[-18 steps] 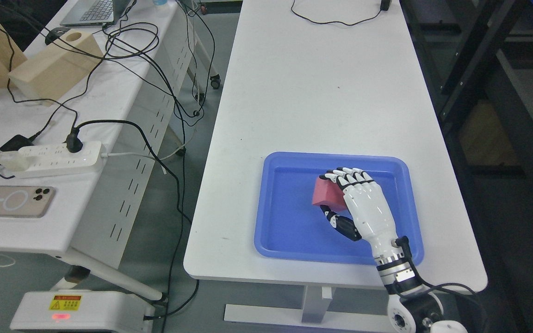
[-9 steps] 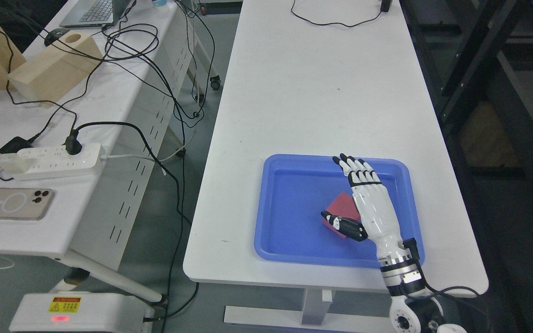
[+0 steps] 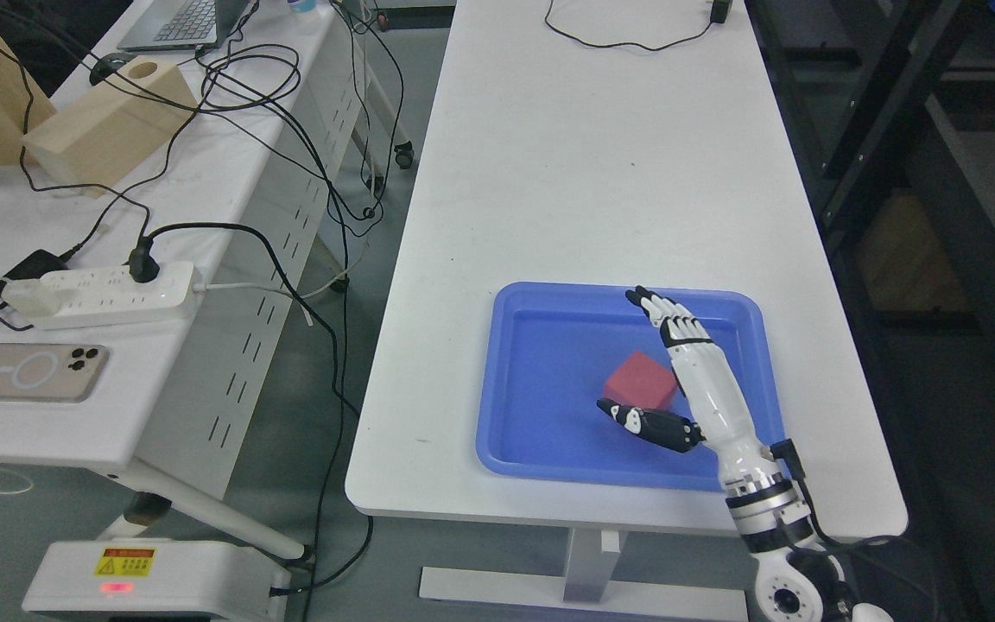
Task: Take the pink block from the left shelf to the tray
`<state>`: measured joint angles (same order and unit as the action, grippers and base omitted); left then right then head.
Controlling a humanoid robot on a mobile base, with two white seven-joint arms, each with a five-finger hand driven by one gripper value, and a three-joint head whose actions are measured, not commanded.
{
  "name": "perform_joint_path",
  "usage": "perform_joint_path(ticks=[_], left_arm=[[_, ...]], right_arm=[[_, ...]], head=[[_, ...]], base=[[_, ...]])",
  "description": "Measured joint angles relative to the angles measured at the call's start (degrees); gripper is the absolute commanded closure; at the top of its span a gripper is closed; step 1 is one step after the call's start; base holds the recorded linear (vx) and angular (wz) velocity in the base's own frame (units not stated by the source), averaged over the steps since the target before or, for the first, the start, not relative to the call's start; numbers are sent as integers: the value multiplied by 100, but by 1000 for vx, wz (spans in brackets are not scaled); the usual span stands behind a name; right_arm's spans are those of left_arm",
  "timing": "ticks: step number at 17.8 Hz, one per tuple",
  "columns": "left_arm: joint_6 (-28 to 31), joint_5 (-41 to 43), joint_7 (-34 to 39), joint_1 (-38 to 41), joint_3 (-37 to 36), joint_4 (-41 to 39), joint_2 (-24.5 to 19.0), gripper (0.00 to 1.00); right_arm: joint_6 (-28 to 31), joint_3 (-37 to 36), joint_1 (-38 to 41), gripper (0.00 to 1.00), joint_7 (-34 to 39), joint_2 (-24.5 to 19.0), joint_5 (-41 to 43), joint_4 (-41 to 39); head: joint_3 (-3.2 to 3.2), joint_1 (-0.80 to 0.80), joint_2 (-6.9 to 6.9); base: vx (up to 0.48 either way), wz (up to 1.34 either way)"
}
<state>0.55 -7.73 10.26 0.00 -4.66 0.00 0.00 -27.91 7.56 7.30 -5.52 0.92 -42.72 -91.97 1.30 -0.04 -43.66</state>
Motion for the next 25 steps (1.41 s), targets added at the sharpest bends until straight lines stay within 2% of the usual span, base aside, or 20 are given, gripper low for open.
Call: perform_joint_path(ticks=[10,13,18,25], left_arm=[[0,0,0,0,0,0,0,0],[0,0,0,1,0,0,0,0],[0,0,0,1,0,0,0,0],[0,0,0,1,0,0,0,0]], right_arm=[[-91,-417,43,0,1603,23,1584,-45],[357,-552,70,0,1983,-12,2131,-56],[1211,-893,91,0,2102,-46,3032,-69],[1532,-1234,80,0,2024,-68,3943,-63]], head=[[0,0,0],[0,0,0],[0,0,0],[0,0,0]], base=[[-146,5],[-169,28],[-135,26],[-29,-24]])
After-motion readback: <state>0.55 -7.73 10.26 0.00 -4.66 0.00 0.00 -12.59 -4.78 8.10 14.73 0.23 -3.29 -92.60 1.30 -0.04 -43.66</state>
